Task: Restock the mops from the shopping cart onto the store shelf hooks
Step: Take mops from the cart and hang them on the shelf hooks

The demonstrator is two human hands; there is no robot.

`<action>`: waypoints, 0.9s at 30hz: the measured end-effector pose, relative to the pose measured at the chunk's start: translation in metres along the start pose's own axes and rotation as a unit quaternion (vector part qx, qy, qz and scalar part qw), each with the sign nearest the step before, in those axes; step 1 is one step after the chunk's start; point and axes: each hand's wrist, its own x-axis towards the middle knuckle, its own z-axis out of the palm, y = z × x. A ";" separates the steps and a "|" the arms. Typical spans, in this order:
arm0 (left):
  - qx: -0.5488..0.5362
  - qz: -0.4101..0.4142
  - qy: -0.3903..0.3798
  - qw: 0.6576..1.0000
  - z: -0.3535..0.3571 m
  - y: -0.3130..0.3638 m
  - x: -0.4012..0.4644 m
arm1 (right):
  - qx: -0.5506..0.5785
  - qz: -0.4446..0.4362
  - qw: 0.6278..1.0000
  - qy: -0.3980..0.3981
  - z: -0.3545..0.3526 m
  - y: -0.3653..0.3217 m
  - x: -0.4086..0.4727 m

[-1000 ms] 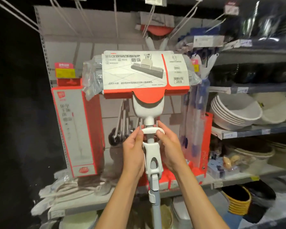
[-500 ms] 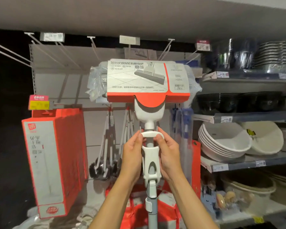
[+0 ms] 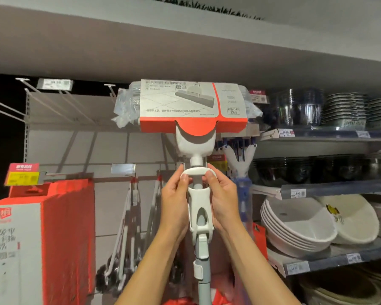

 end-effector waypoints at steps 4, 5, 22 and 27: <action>-0.008 0.036 -0.013 0.999 0.008 0.011 0.037 | 0.002 -0.029 0.999 -0.017 0.014 -0.005 0.038; -0.012 0.043 -0.016 0.999 0.009 0.013 0.050 | 0.005 -0.035 0.999 -0.021 0.019 -0.007 0.048; -0.027 0.098 -0.043 0.994 0.035 0.022 0.207 | 0.046 -0.045 0.996 -0.058 0.065 -0.004 0.194; 0.007 0.128 -0.041 0.991 0.047 0.018 0.236 | 0.065 -0.043 0.992 -0.095 0.060 -0.005 0.228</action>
